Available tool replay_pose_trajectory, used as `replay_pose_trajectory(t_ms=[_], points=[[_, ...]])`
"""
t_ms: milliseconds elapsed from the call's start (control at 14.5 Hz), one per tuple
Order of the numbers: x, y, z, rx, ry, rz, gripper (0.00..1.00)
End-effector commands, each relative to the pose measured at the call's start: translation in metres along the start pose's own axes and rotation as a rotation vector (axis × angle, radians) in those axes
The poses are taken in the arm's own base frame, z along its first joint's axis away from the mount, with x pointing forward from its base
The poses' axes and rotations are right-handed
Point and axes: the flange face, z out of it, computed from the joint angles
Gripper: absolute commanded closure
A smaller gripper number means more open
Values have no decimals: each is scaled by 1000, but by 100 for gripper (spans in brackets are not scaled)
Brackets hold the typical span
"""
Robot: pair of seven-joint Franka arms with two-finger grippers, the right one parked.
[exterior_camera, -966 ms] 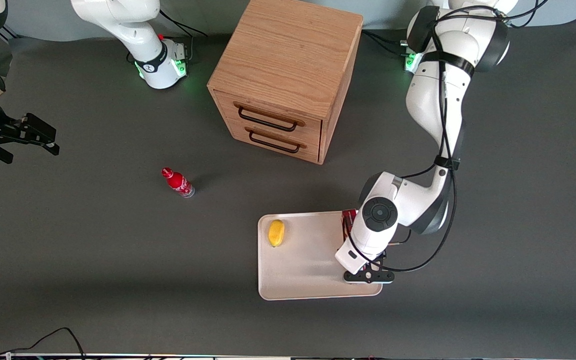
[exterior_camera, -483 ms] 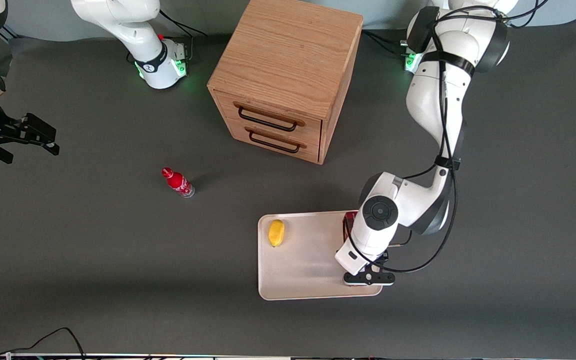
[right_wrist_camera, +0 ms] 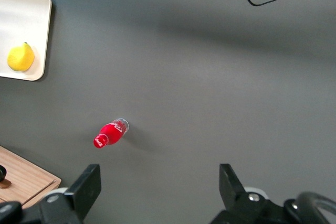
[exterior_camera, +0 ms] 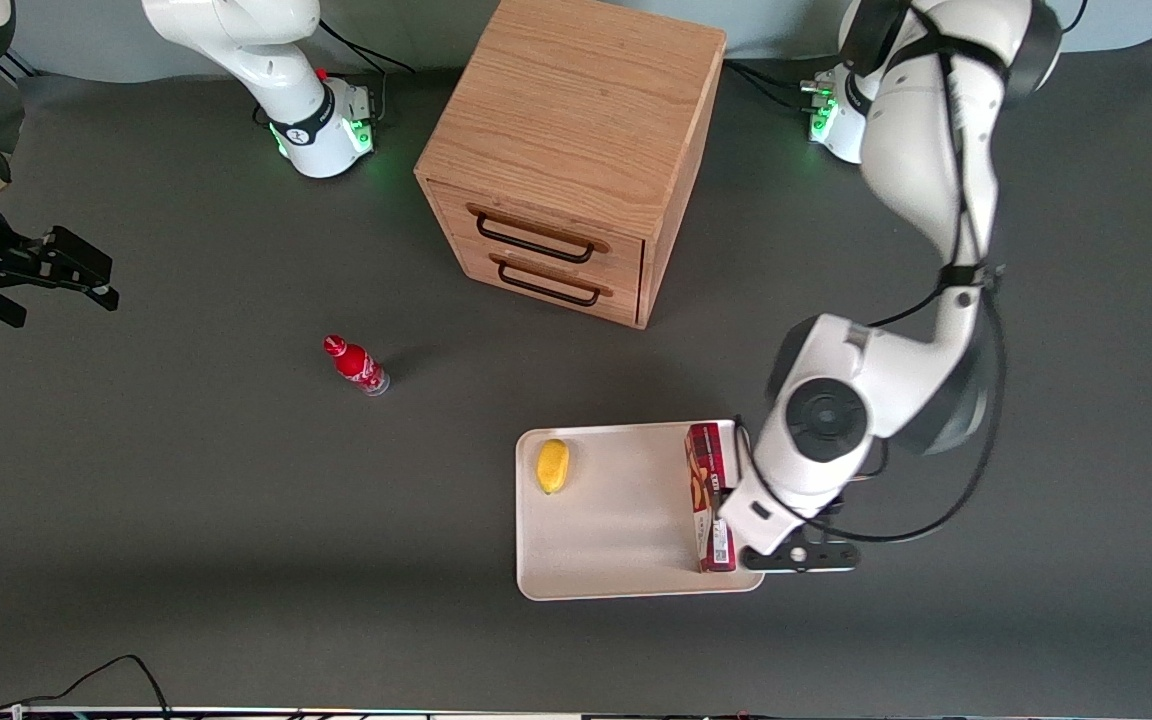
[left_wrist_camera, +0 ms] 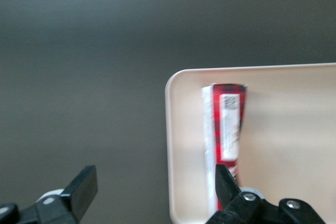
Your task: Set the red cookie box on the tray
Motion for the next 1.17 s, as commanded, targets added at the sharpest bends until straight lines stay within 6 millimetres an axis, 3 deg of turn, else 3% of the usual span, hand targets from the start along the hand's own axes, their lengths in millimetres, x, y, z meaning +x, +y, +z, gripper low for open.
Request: replay_pose_trajectory(t_ms=[0, 276, 414, 552, 828, 1103], points=[[-11, -81, -73, -68, -89, 82, 0], [-43, -183, -138, -114, -132, 160, 0], [-64, -213, -165, -117, -143, 173, 0], [-88, -231, -185, -112, -140, 182, 0], [-137, -240, -218, -104, -107, 181, 0], [-151, -240, -240, -103, -97, 193, 0]])
